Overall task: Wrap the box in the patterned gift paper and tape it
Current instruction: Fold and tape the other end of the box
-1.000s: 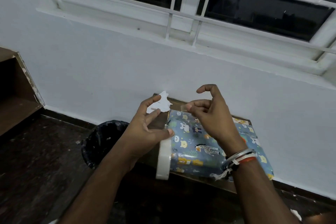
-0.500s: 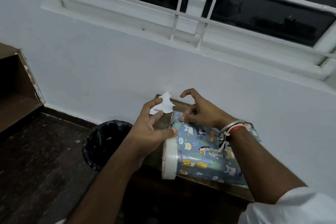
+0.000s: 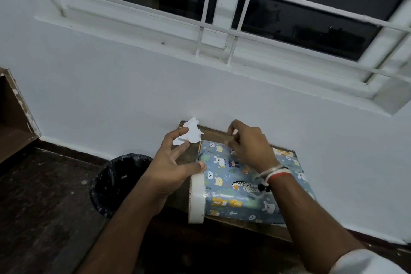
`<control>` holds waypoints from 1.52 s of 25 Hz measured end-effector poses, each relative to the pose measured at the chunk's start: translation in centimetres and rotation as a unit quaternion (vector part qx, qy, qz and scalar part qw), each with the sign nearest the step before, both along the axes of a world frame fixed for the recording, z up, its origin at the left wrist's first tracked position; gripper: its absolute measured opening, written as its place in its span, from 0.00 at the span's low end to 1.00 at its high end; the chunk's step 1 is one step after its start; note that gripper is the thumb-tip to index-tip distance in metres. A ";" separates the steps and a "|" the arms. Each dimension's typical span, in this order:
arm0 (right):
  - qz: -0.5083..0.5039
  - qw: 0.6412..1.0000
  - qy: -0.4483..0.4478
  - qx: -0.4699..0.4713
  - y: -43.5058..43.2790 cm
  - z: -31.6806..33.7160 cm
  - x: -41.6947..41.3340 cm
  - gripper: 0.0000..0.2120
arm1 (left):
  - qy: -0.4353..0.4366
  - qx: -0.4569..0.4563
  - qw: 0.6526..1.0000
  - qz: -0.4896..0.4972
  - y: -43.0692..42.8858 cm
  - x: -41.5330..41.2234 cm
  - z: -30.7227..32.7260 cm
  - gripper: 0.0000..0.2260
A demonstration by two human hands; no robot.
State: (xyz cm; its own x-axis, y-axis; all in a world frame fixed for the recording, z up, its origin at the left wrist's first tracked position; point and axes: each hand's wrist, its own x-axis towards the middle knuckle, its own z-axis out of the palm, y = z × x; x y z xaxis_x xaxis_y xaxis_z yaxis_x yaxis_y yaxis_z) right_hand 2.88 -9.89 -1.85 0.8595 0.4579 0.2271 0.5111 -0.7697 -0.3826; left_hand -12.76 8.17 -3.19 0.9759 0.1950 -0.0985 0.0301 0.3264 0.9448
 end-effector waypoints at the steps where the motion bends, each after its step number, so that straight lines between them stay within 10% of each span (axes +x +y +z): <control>1: -0.025 0.999 -0.018 0.009 -1.9 0.3 -0.6 0.06 | 0.001 -0.007 1.000 -0.004 -0.2 0.1 0.1 0.37; 6: -0.008 0.990 0.082 -0.111 -10.4 -0.5 -3.5 0.19 | 0.002 -0.051 0.998 -0.038 -1.8 0.6 0.3 0.36; 15: -0.163 0.969 0.019 0.185 -13.8 -1.4 -0.7 0.10 | 0.012 -0.067 0.996 -0.059 -5.7 2.7 1.2 0.39; 19: -0.226 0.966 -0.016 0.126 -16.3 -2.4 5.2 0.10 | 0.031 -0.061 0.996 -0.063 -6.9 3.5 0.7 0.41; 31: -0.149 0.979 0.059 0.123 -17.6 -4.0 8.8 0.07 | 0.046 -0.057 0.993 -0.092 -6.9 3.3 -0.9 0.34; 38: 0.017 0.994 0.104 -0.011 -15.3 -3.3 3.4 0.28 | 0.179 -0.068 0.960 -0.205 -8.2 -3.2 -4.8 0.46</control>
State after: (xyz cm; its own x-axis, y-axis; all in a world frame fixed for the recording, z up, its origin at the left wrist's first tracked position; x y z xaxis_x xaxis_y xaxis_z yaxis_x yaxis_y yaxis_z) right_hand 6.29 -25.22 -5.13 0.8708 0.4904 0.0360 0.4488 -0.7628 -0.4655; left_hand -15.93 -0.04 -7.98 0.8669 -0.2362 -0.4390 0.4969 0.3377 0.7994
